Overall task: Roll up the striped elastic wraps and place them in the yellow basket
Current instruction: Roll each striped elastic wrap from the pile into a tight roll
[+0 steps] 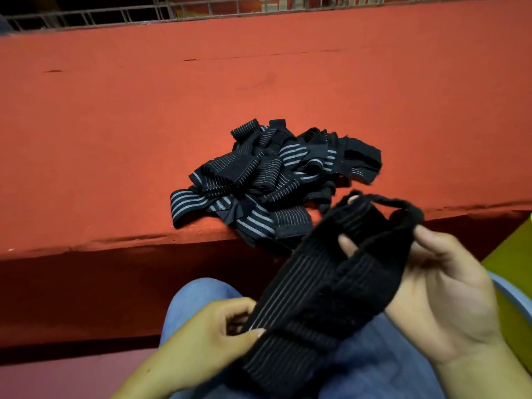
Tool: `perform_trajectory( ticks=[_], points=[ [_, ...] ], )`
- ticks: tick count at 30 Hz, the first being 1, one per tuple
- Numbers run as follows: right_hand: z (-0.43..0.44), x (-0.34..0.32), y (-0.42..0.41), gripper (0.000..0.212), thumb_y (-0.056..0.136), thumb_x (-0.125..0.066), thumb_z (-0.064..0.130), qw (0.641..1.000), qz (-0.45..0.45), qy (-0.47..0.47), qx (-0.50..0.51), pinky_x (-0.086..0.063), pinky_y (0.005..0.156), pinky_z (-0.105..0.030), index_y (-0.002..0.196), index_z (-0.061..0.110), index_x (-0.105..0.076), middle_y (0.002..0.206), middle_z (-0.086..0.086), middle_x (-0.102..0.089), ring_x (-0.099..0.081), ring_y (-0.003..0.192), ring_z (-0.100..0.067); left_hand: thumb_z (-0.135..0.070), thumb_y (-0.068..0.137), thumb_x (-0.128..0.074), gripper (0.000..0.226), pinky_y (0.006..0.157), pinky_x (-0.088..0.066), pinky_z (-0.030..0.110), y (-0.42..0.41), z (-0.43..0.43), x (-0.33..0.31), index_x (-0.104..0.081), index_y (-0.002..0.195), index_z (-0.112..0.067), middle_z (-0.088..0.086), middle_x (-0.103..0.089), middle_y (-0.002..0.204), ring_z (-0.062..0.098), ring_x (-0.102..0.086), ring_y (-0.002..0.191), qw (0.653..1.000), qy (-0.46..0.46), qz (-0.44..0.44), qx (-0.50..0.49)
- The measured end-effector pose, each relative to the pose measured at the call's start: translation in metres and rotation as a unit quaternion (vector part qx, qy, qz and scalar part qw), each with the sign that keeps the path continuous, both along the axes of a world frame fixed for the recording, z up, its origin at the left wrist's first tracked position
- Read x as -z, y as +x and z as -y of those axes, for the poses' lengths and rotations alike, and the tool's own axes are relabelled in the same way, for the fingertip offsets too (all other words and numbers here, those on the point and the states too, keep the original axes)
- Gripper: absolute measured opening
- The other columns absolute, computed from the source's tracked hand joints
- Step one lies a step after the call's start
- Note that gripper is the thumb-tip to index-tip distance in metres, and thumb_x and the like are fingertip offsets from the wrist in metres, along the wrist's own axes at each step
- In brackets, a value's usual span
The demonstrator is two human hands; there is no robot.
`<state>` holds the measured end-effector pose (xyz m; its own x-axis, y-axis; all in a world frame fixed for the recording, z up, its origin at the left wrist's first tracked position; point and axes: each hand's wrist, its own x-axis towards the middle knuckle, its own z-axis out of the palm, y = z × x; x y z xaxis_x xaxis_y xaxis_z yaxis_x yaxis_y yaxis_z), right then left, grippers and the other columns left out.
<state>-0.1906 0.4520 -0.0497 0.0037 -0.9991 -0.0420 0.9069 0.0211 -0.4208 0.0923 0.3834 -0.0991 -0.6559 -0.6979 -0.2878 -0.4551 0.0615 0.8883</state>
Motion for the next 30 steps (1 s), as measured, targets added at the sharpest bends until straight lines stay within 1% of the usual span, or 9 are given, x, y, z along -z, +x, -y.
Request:
perform_trajectory(
  ticks=[2,4,6,8,13,17,22,27,30],
  points=[
    [-0.001,-0.004,-0.012,0.060,0.110,-0.006,0.020,0.998,-0.028,0.026,0.047,0.011,0.128,-0.052,0.152,-0.014,-0.034,0.161,-0.036,-0.026,-0.018,0.156,-0.044,-0.024,0.099,-0.070,0.012,0.075,-0.048,0.025,0.014,0.005,0.004,-0.073,0.099,-0.013,-0.001,-0.068,0.081,0.004,-0.058,0.077,0.999,-0.018,0.037,-0.013],
    [0.005,-0.009,-0.015,0.054,0.109,-0.021,0.018,0.994,-0.032,0.052,0.090,-0.013,0.129,-0.055,0.143,-0.010,-0.051,0.160,-0.030,-0.035,-0.030,0.153,-0.041,-0.029,0.099,-0.069,0.011,0.077,-0.051,0.031,0.027,0.012,0.008,-0.073,0.098,-0.019,0.005,-0.070,0.085,0.007,-0.061,0.078,0.998,-0.037,0.042,-0.041],
    [0.003,-0.006,-0.009,0.043,0.094,-0.044,0.017,0.989,-0.052,0.052,0.130,-0.047,0.111,-0.053,0.121,0.000,-0.073,0.148,-0.024,-0.056,-0.056,0.137,-0.037,-0.031,0.096,-0.073,0.008,0.079,-0.054,0.031,0.034,0.016,0.008,-0.073,0.098,-0.023,0.007,-0.073,0.090,0.010,-0.065,0.082,0.994,-0.042,-0.002,-0.097],
    [0.001,-0.008,-0.002,0.041,0.078,-0.055,0.020,0.979,-0.109,0.048,0.166,-0.057,0.097,-0.048,0.109,0.006,-0.078,0.132,-0.019,-0.070,-0.068,0.124,-0.033,-0.032,0.088,-0.078,0.014,0.073,-0.051,0.026,0.037,0.020,0.009,-0.072,0.095,-0.021,0.002,-0.072,0.085,0.007,-0.063,0.079,0.980,-0.074,-0.048,-0.177],
    [-0.001,-0.004,0.006,0.043,0.078,-0.054,0.017,0.971,-0.155,0.096,0.156,-0.064,0.081,-0.039,0.114,0.002,-0.073,0.120,-0.018,-0.075,-0.074,0.110,-0.030,-0.003,0.095,-0.067,0.016,0.074,-0.059,0.017,0.035,0.031,0.003,-0.069,0.110,-0.008,0.012,-0.080,0.101,0.011,-0.074,0.084,0.901,-0.022,-0.200,-0.384],
    [-0.002,0.002,0.009,0.036,0.090,-0.050,0.010,0.950,-0.243,0.160,0.117,-0.066,0.070,-0.039,0.118,0.002,-0.071,0.113,-0.019,-0.076,-0.077,0.096,-0.028,-0.002,0.102,-0.052,0.030,0.081,-0.060,0.020,0.029,0.036,-0.012,-0.063,0.130,-0.005,0.010,-0.077,0.111,0.012,-0.075,0.092,0.830,0.054,-0.354,-0.427],
    [-0.011,0.008,0.004,0.026,0.097,-0.051,0.009,0.919,-0.315,0.232,0.059,-0.058,0.070,-0.042,0.112,0.005,-0.072,0.108,-0.022,-0.077,-0.076,0.085,-0.026,-0.009,0.104,-0.053,0.035,0.091,-0.058,0.021,0.036,0.045,-0.032,-0.059,0.138,-0.006,0.004,-0.076,0.111,0.008,-0.073,0.096,0.795,0.006,-0.399,-0.457],
    [-0.010,0.000,0.010,0.027,0.084,-0.059,0.017,0.920,-0.323,0.210,0.073,-0.053,0.082,-0.047,0.098,0.013,-0.082,0.110,-0.016,-0.077,-0.075,0.090,-0.024,-0.014,0.090,-0.066,0.018,0.075,-0.059,0.017,0.019,0.036,-0.044,-0.070,0.107,-0.014,0.001,-0.079,0.094,0.007,-0.074,0.080,0.833,-0.013,-0.361,-0.419],
    [-0.009,-0.010,0.028,0.028,0.090,-0.058,0.025,0.919,-0.357,0.146,0.076,-0.052,0.093,-0.046,0.099,0.018,-0.083,0.110,-0.013,-0.079,-0.076,0.101,-0.025,-0.028,0.072,-0.076,0.033,0.077,-0.060,0.021,-0.002,0.026,-0.043,-0.078,0.101,-0.013,0.007,-0.080,0.101,0.013,-0.074,0.087,0.872,-0.015,-0.320,-0.371]
  ],
)
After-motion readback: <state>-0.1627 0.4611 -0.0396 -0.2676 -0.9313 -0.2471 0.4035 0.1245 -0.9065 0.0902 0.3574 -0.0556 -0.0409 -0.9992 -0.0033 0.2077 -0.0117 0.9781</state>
